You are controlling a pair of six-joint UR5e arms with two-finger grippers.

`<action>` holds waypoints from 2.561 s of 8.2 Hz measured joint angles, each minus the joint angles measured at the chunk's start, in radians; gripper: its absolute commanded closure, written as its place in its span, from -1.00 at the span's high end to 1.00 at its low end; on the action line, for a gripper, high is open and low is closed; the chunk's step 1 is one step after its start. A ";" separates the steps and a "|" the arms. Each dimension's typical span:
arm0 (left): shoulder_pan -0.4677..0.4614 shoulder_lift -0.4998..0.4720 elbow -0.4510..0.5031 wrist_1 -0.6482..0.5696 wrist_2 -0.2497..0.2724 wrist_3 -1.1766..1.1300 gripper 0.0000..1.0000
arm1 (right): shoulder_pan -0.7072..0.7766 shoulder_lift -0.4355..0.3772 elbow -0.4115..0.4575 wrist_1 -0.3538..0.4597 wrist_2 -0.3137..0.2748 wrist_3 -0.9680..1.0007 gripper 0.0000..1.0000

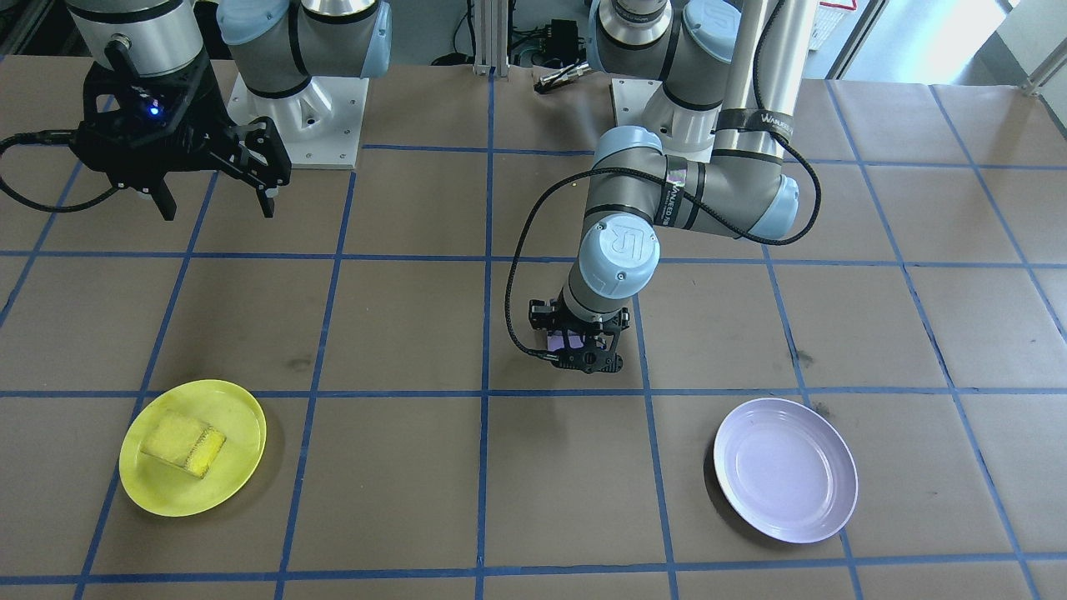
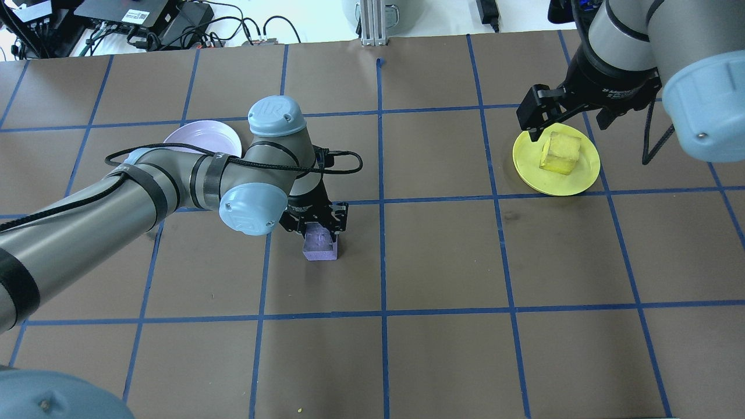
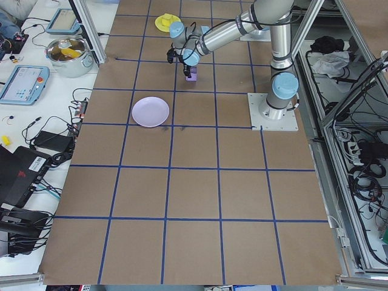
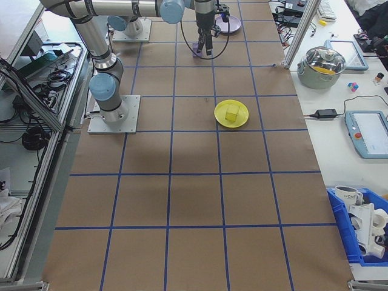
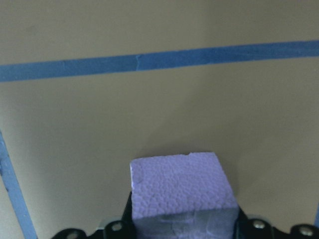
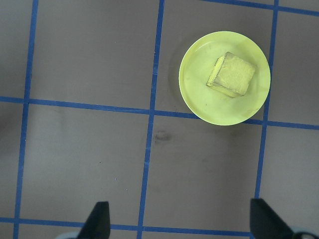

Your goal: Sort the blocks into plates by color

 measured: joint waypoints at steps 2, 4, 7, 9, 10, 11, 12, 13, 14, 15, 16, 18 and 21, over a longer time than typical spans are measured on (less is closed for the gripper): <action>0.005 0.002 0.005 0.000 0.009 0.007 -1.00 | 0.000 0.000 0.000 -0.005 0.001 -0.029 1.00; 0.070 0.029 0.047 -0.048 0.011 0.034 -1.00 | 0.000 0.002 0.000 -0.008 0.002 -0.027 1.00; 0.207 0.055 0.214 -0.244 0.022 0.172 -1.00 | 0.001 0.003 0.000 -0.010 0.001 -0.024 1.00; 0.273 0.016 0.341 -0.317 0.047 0.270 -1.00 | 0.002 0.004 0.000 -0.016 0.000 -0.025 1.00; 0.310 -0.022 0.399 -0.327 0.053 0.308 -1.00 | 0.002 0.005 0.000 -0.019 0.000 -0.024 1.00; 0.351 -0.062 0.449 -0.327 0.057 0.343 -1.00 | 0.002 0.006 0.000 -0.021 0.000 -0.024 1.00; 0.380 -0.097 0.480 -0.322 0.070 0.363 -1.00 | 0.002 0.006 0.000 -0.022 0.000 -0.024 1.00; 0.396 -0.129 0.496 -0.296 0.090 0.374 -1.00 | 0.001 0.007 0.000 -0.021 -0.001 -0.025 1.00; 0.403 -0.160 0.503 -0.260 0.111 0.381 -1.00 | 0.000 0.007 0.000 -0.019 -0.001 -0.030 1.00; 0.406 -0.186 0.505 -0.238 0.124 0.385 -1.00 | 0.000 0.007 0.000 -0.019 -0.001 -0.028 1.00; 0.407 -0.208 0.505 -0.228 0.129 0.387 -1.00 | 0.000 0.007 0.001 -0.019 0.000 -0.025 1.00; 0.409 -0.230 0.499 -0.221 0.127 0.388 0.14 | 0.001 0.008 0.002 -0.020 0.001 -0.023 1.00; 0.418 -0.245 0.492 -0.189 0.124 0.419 1.00 | 0.001 0.008 0.001 -0.020 -0.001 -0.025 1.00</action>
